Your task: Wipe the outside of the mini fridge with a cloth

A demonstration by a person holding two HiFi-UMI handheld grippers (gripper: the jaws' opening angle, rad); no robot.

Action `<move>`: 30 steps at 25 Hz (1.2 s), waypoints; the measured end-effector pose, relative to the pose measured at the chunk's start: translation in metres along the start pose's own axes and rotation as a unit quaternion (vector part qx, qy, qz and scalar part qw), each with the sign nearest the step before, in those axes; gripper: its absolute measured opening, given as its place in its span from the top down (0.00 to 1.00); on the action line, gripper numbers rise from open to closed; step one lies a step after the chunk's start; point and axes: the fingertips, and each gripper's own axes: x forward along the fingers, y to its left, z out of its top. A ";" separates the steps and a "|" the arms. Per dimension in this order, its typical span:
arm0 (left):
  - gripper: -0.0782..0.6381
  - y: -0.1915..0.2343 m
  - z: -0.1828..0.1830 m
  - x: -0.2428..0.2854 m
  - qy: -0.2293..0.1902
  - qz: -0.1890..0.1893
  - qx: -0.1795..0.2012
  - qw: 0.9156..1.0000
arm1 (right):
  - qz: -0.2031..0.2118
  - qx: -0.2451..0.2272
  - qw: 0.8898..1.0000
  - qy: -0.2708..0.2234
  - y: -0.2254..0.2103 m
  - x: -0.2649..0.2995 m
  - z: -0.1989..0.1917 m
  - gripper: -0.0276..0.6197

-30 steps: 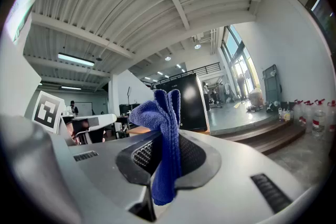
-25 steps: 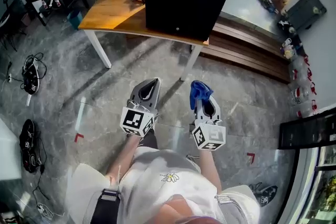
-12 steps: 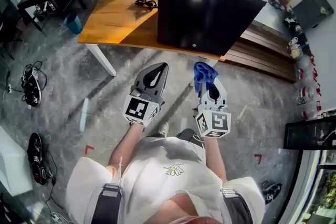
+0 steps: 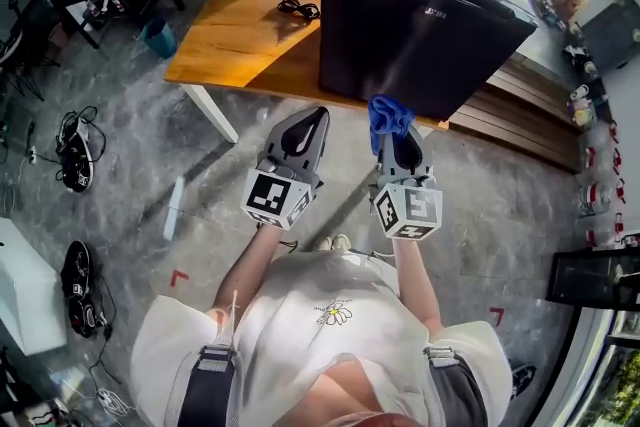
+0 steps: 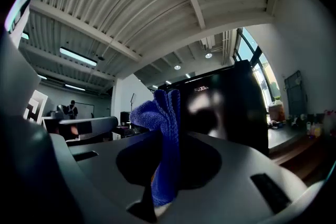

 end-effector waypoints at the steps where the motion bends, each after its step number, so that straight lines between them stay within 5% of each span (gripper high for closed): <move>1: 0.88 0.004 0.000 0.002 0.001 0.005 0.004 1.000 | 0.017 -0.002 1.000 -0.013 0.007 0.013 0.006 0.86; 5: 0.88 0.020 0.003 0.013 -0.005 0.023 0.013 1.000 | 0.065 -0.020 0.995 -0.067 0.034 0.075 0.047 0.86; 17: 0.88 0.067 -0.006 0.037 0.004 0.057 0.010 0.998 | 0.043 -0.042 0.995 -0.073 0.069 0.230 0.121 0.86; 30: 0.88 0.081 -0.014 0.029 0.018 0.077 0.010 0.997 | 0.009 -0.058 0.996 -0.067 0.074 0.254 0.127 0.86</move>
